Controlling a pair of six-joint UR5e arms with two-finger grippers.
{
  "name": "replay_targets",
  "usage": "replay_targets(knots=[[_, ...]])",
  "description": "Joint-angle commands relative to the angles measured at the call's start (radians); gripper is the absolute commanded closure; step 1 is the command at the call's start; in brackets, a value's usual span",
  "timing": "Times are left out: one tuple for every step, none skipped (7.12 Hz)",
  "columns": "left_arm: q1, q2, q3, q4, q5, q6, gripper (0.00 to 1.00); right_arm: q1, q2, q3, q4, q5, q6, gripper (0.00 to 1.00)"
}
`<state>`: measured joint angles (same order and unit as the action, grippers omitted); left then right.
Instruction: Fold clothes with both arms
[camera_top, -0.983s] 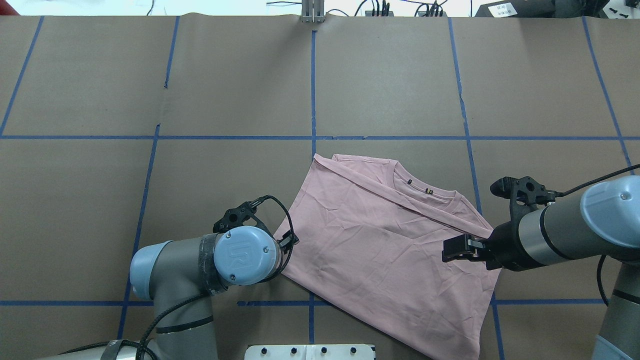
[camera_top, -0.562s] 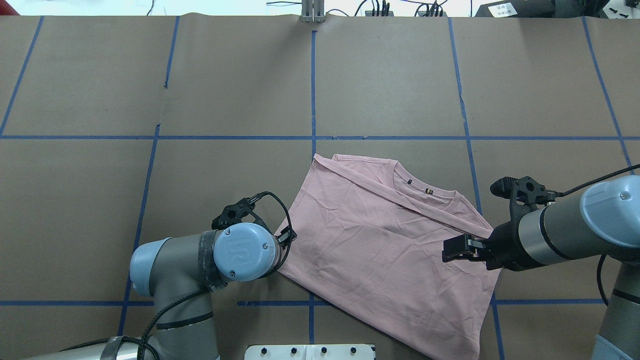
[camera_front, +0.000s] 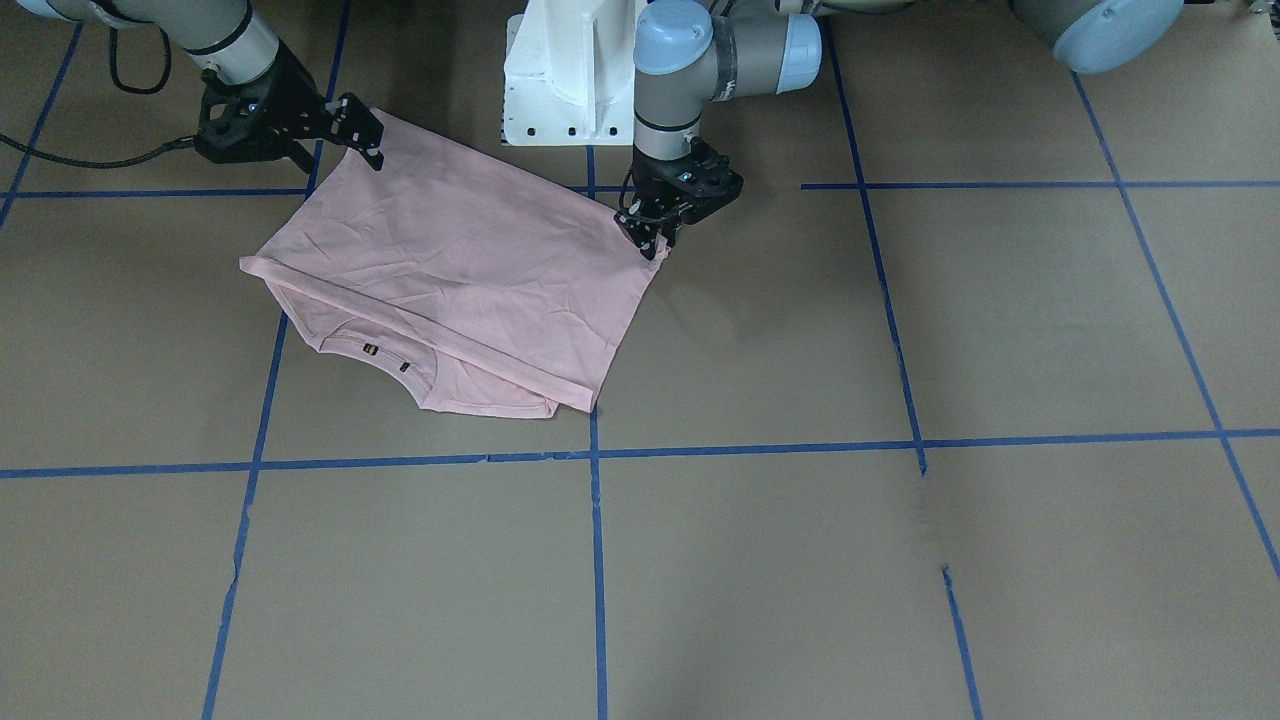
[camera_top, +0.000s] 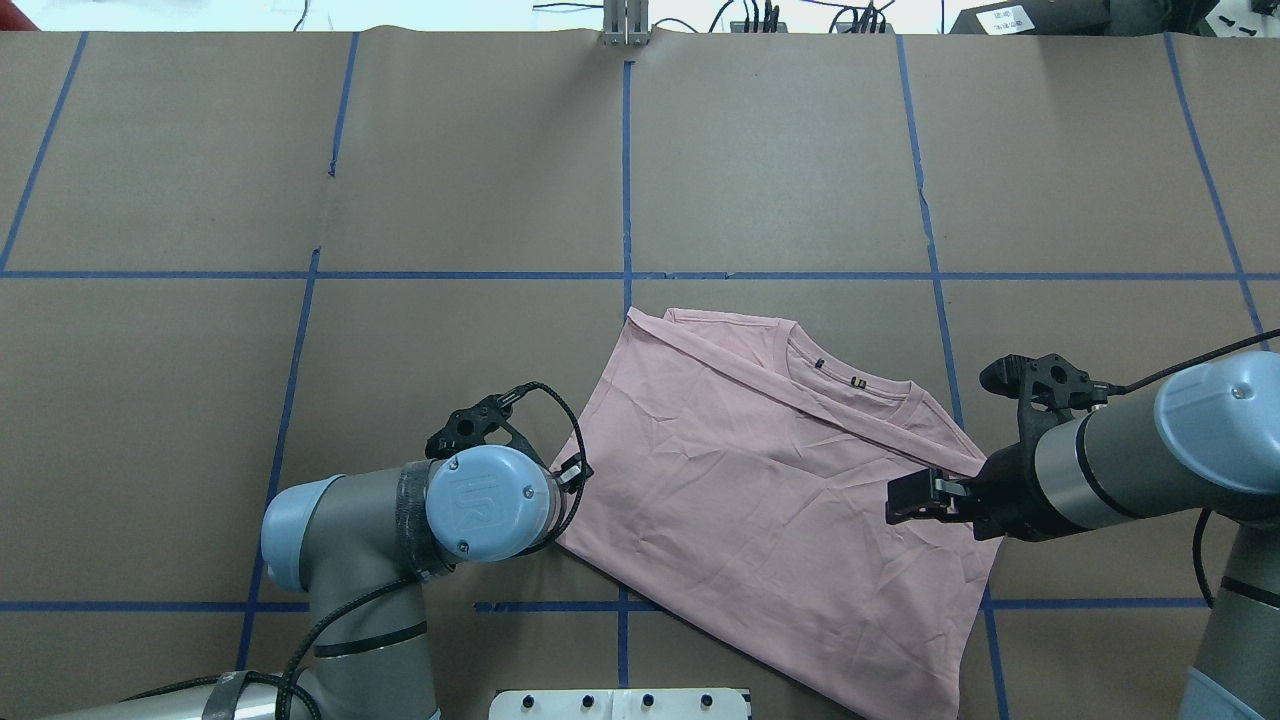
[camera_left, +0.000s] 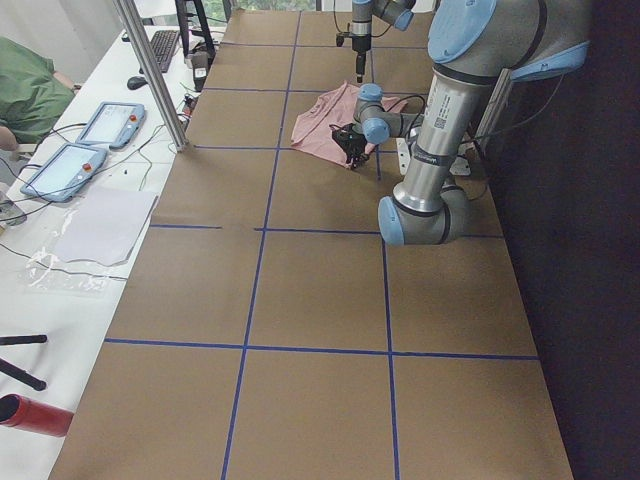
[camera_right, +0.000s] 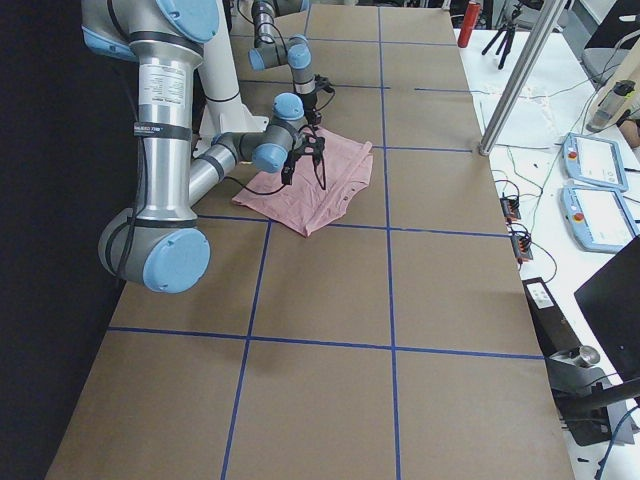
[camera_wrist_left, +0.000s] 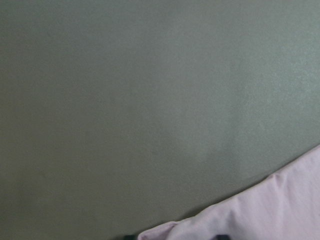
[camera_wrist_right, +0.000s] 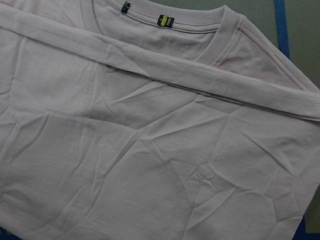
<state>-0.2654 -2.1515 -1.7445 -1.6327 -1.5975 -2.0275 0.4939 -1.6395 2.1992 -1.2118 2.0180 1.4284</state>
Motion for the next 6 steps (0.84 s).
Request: replay_targets(knots=[[0.000,-0.002,-0.010,0.001,-0.002,0.024,1.00,0.003,0.003,-0.007,0.000,0.002,0.001,0.00],[-0.008,-0.002,-0.016,0.004,-0.002,0.024,1.00,0.005,0.001,-0.007,0.000,0.004,0.001,0.00],[-0.046,-0.005,-0.018,0.002,-0.007,0.027,1.00,0.009,0.001,-0.007,0.000,0.005,0.001,0.00],[-0.098,-0.013,-0.016,0.005,-0.007,0.064,1.00,0.020,0.003,-0.007,0.000,0.007,0.000,0.00],[-0.157,-0.016,-0.009,-0.002,-0.005,0.069,1.00,0.031,0.003,-0.007,0.000,0.008,0.000,0.00],[-0.210,-0.034,0.011,-0.009,-0.001,0.081,1.00,0.043,0.006,-0.007,0.000,0.007,0.000,0.00]])
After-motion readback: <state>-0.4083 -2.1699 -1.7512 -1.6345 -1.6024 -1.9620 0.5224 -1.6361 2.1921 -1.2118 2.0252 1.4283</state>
